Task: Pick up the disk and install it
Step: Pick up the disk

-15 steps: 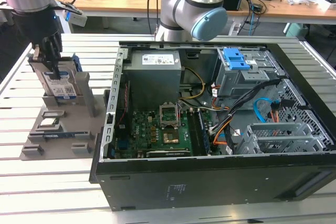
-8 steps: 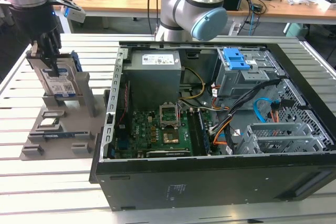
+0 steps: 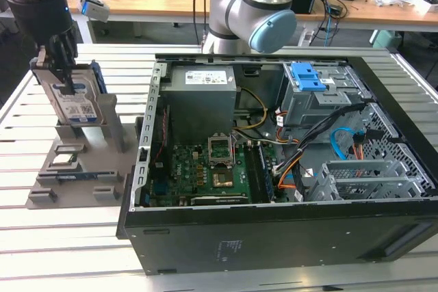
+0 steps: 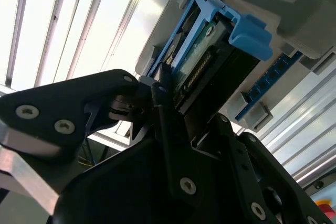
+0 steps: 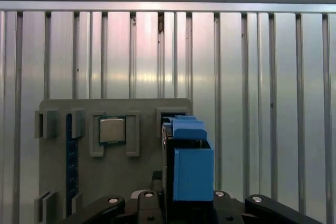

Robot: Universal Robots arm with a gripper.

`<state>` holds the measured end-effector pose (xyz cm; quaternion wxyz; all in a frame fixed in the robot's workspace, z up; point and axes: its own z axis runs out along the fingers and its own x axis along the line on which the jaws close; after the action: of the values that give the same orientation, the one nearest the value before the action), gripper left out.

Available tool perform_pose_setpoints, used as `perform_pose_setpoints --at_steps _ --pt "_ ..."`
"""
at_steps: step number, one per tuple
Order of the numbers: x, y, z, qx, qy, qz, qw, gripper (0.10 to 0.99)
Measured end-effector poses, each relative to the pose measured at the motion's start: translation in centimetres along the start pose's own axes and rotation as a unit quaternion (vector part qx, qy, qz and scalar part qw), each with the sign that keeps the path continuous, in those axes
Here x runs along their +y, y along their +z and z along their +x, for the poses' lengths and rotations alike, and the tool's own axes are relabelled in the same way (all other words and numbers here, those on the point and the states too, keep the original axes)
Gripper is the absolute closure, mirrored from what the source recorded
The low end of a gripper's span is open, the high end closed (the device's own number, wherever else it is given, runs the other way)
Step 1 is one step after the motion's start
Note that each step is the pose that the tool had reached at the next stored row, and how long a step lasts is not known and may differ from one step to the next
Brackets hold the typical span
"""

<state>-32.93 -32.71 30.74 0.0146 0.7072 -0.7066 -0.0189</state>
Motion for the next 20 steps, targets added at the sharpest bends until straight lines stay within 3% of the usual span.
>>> perform_pose_setpoints --at_steps 4,6,14,20 --pt "0.03 -0.78 0.00 0.0000 0.000 0.0000 1.0000 0.733" --pt "0.07 -1.54 -0.01 0.0000 0.000 0.0000 1.0000 0.733" --pt "0.12 -2.89 -0.02 0.0000 0.000 0.0000 1.0000 0.733" --pt "0.18 -4.37 -0.02 0.0000 0.000 0.0000 1.0000 0.733"
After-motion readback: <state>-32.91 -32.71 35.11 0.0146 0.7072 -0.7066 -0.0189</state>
